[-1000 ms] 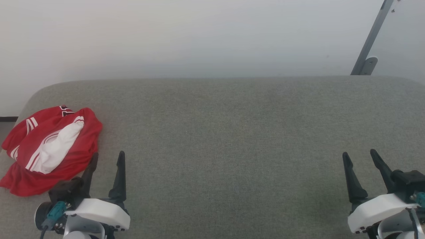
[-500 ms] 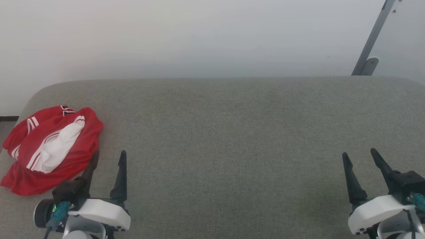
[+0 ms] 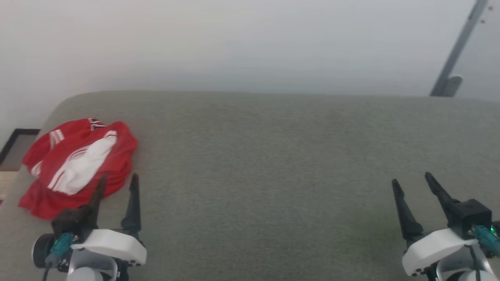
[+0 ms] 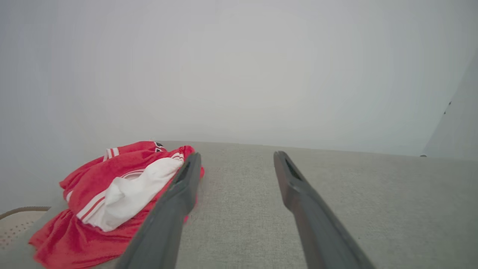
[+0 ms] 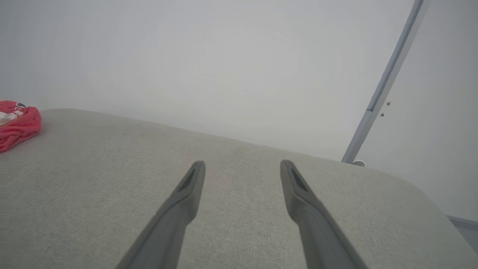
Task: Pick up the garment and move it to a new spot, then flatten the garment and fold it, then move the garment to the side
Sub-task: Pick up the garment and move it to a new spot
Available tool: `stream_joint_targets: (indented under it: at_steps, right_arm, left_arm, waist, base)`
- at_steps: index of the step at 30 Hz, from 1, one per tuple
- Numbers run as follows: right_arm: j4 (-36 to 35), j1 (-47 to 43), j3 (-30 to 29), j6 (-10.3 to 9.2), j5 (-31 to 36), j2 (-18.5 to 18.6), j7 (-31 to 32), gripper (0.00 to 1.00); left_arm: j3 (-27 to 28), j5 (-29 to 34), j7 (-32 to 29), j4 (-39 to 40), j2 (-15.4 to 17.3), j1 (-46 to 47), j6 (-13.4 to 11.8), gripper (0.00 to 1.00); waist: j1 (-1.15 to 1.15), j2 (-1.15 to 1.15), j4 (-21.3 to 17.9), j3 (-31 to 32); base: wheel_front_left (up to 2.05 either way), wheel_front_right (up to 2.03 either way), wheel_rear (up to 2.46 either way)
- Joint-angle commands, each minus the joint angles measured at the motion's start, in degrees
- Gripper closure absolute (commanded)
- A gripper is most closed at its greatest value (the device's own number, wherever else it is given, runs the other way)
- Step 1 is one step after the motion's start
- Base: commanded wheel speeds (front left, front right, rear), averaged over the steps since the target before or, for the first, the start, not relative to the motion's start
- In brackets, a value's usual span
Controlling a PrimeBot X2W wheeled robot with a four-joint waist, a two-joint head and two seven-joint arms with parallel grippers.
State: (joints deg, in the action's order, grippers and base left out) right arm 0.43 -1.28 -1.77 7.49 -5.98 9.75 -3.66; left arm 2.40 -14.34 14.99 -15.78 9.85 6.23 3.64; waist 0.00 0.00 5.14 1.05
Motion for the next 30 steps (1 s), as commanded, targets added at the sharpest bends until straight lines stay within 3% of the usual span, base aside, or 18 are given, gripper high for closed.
stream_joint_targets:
  at_steps: [1,18,24,30]
  right_arm:
    - [-0.15,0.49,0.42,0.00,-0.31,0.29,0.04,0.00]
    - [1.99,4.00,8.48,0.00,-2.42,2.22,-0.23,0.00]
    - [2.37,4.04,8.52,0.00,-1.90,1.93,-0.42,0.00]
    - [2.25,4.85,8.31,0.00,-2.37,2.59,-0.21,0.00]
  left_arm:
    - [0.41,-0.40,0.23,-0.19,0.17,0.91,-0.35,0.00]
    - [2.45,-2.78,-2.95,3.24,0.76,-0.97,-2.97,0.00]
    - [2.80,-4.75,-4.22,4.85,0.63,-1.07,-2.55,0.00]
    - [2.85,-5.66,-5.29,5.55,0.98,0.47,-2.38,0.00]
  waist:
    - [0.00,0.00,1.44,0.43]
    - [0.00,0.00,14.13,2.29]
    - [0.00,0.00,15.14,1.92]
    - [0.00,0.00,13.75,0.72]
  base:
    - [0.00,0.00,0.00]
    - [0.00,0.00,0.00]
    - [0.00,0.00,0.00]
    - [0.00,0.00,0.00]
